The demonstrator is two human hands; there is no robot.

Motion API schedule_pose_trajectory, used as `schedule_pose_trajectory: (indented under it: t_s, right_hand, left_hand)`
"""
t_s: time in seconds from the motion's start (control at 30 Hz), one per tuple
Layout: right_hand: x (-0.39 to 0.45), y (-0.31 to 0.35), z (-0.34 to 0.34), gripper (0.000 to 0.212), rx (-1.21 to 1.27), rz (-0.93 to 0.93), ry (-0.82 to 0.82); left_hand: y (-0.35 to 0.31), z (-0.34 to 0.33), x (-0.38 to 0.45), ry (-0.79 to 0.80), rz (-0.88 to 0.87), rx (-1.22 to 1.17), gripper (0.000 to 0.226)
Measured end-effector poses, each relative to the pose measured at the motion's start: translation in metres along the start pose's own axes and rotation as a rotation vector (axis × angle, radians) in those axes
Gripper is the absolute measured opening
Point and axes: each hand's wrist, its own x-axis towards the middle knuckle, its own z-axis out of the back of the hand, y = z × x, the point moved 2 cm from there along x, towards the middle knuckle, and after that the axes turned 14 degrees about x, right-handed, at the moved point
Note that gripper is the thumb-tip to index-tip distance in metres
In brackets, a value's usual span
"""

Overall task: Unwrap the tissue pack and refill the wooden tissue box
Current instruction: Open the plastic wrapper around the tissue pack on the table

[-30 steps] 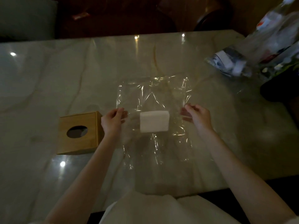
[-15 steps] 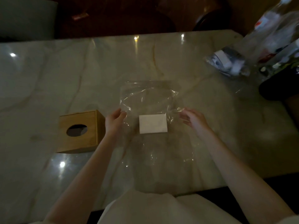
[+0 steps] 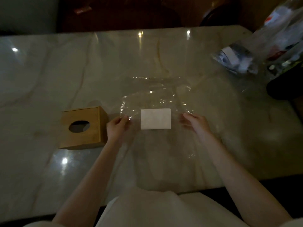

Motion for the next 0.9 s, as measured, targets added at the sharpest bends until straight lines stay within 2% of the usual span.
schedule_pose_trajectory:
  t_s: [0.1,0.23,0.33,0.53,0.6,0.67,0.73,0.8,0.9]
  right_hand:
    - [-0.008,-0.004,0.0,0.016,-0.044,-0.025,0.141]
    - [-0.011,0.002,0.003,0.013,0.061,0.02,0.065]
    - [-0.013,0.005,0.001,0.011,0.044,0.018,0.102]
    - [-0.014,0.001,-0.002,0.014,-0.056,-0.019,0.076]
    - [-0.015,-0.005,0.001,0.006,-0.085,-0.019,0.056]
    - [-0.017,-0.012,0.008,0.011,-0.114,-0.008,0.026]
    - [-0.019,-0.02,0.018,0.015,-0.198,0.018,-0.029]
    - [-0.022,-0.027,0.026,0.004,-0.294,0.034,-0.073]
    - [-0.025,-0.033,0.029,0.03,-0.396,0.099,-0.103]
  left_hand:
    - [-0.006,0.001,-0.008,0.043,-0.062,-0.032,0.013]
    - [-0.014,0.007,-0.01,0.022,-0.075,-0.09,0.014]
    - [-0.017,0.009,-0.01,0.045,-0.088,-0.08,0.014]
    - [-0.002,0.005,-0.014,0.061,-0.019,-0.031,0.015]
    - [0.007,0.005,-0.015,0.042,0.002,0.043,0.027]
    - [0.017,0.008,-0.018,0.024,0.004,0.173,0.033]
    - [0.025,0.011,-0.023,0.002,-0.031,0.319,0.03]
    - [0.028,0.012,-0.03,-0.047,-0.112,0.452,0.02]
    - [0.029,0.014,-0.037,-0.104,-0.205,0.624,0.018]
